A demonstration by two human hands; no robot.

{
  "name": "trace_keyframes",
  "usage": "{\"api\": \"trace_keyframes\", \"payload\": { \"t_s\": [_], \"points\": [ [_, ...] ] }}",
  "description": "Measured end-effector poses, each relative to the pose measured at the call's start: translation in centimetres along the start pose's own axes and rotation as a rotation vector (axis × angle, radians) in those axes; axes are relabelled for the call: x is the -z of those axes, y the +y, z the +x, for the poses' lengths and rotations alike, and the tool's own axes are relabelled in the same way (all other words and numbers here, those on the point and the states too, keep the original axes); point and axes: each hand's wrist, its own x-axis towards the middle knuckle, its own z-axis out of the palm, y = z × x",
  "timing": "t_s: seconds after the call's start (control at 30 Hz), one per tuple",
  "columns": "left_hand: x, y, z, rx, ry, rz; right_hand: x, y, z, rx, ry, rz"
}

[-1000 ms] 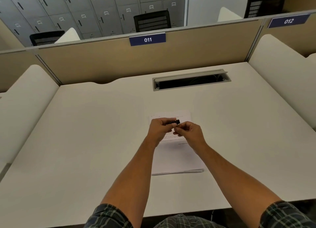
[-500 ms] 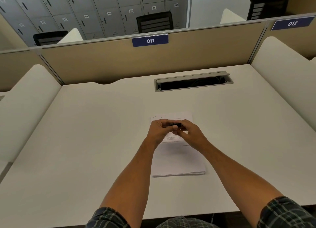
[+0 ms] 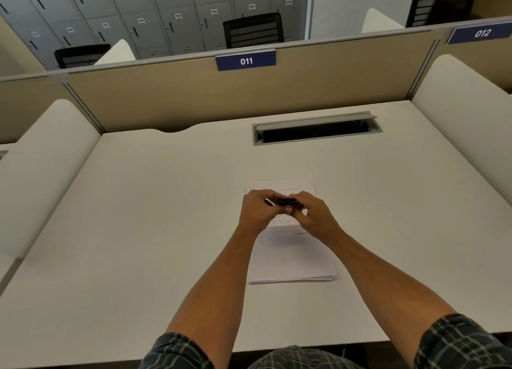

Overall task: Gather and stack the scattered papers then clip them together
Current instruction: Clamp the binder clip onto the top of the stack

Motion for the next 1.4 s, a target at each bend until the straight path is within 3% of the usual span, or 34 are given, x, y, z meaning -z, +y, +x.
{"api": "trace_keyframes", "payload": {
  "t_s": [0.3,0.47,0.6,1.0,1.13,1.27,1.4],
  "points": [
    [0.2,-0.6,0.1,0.073,-0.037,-0.048,0.2,0.1,0.3,-0.067,-0.086,0.024],
    [0.4,-0.9,-0.4,0.184,-0.072,-0.229,-0.3,0.0,-0.1,-0.307,-0.115,0.231],
    [-0.1,-1.4,-1.0,0.335,-0.041,-0.366,-0.8,-0.2,-0.1,-0.435,-0.016,0.56],
    [-2.7,-1.5,-0.8,0.655,-0.098,-0.814,-2.8,-2.1,0.9,-0.706,0.32,0.877],
    [-3.4,-1.6,-0.5,0.655,-0.134,-0.715,-3.5,-2.8,1.7,-0.847,0.388,0.881],
    [-3.5,-2.0,-0.3,0.575,-0.19,-0.453,-3.5,-2.7,2.6,-0.959,0.435,0.965],
    [-3.1,-2.2,0.0,0.431,-0.065,-0.265,-2.2,-1.8,3.5,-1.048,0.474,0.895]
  ]
}}
